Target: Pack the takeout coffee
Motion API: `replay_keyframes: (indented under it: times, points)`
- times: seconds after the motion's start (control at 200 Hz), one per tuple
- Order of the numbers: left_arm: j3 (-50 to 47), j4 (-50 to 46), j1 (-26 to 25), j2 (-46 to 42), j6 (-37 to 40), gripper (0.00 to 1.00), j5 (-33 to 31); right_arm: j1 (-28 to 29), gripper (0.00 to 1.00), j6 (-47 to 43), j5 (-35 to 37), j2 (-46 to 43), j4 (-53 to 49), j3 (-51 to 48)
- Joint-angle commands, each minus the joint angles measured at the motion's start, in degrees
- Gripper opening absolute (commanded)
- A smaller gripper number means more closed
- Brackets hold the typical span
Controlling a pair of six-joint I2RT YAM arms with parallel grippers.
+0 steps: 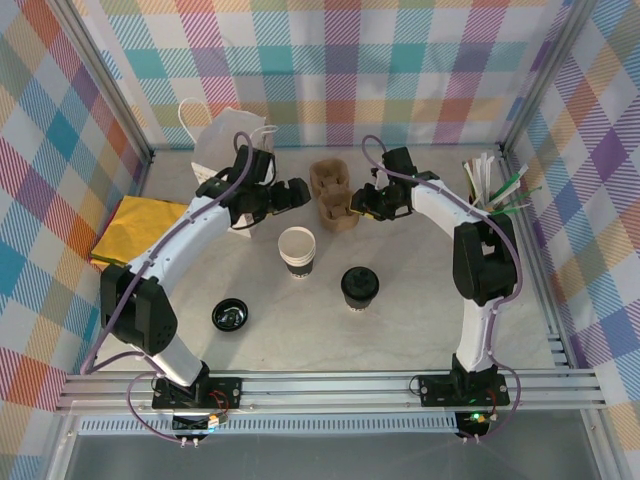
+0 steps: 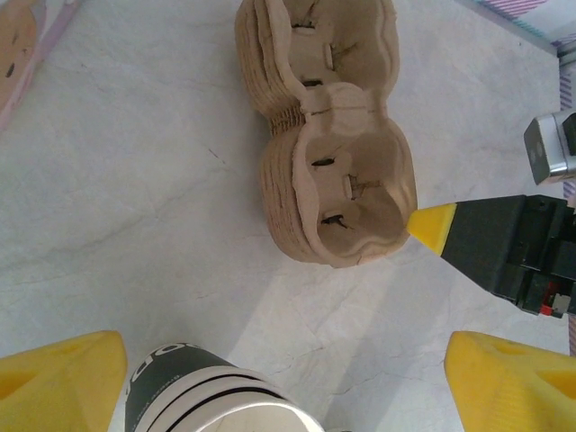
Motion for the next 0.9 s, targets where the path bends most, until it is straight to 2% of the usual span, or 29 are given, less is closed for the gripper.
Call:
replay_keyframes:
  times: [0.0, 0.05, 0.465, 0.515, 0.775, 0.835, 0.895]
  points:
    - [2.01, 0.82, -0.65, 0.96, 0.88, 0.91, 0.6, -0.24, 0.34, 0.2, -3.55, 0.89, 1.68, 2.23]
    - [2.03, 0.82, -0.67, 1.18, 0.87, 0.91, 0.54, -0.24, 0.3, 0.38, -4.32, 0.85, 1.7, 2.32]
    - [1.74, 1.12, -0.91, 2.05, 0.5, 0.9, 0.94, -1.34, 0.29, 5.76, -10.09, 1.31, 8.27, -0.36]
    - [1.7, 1.09, -0.92, 1.99, 0.44, 0.9, 0.94, -1.75, 0.26, 6.92, -11.13, 1.59, 9.91, -1.1]
    - [1.52, 0.94, -1.02, 1.84, 0.43, 0.9, 0.94, -2.68, 0.23, 11.07, -14.38, 2.54, 16.4, -4.12]
    - [1.49, 0.86, -1.0, 1.8, 0.43, 0.9, 0.94, -2.68, 0.18, 11.6, -14.9, 2.91, 17.46, -4.31]
    - [1.43, 0.7, -1.0, 1.64, 0.43, 0.9, 0.84, -2.68, 0.17, 12.13, -15.07, 2.98, 18.1, -4.64]
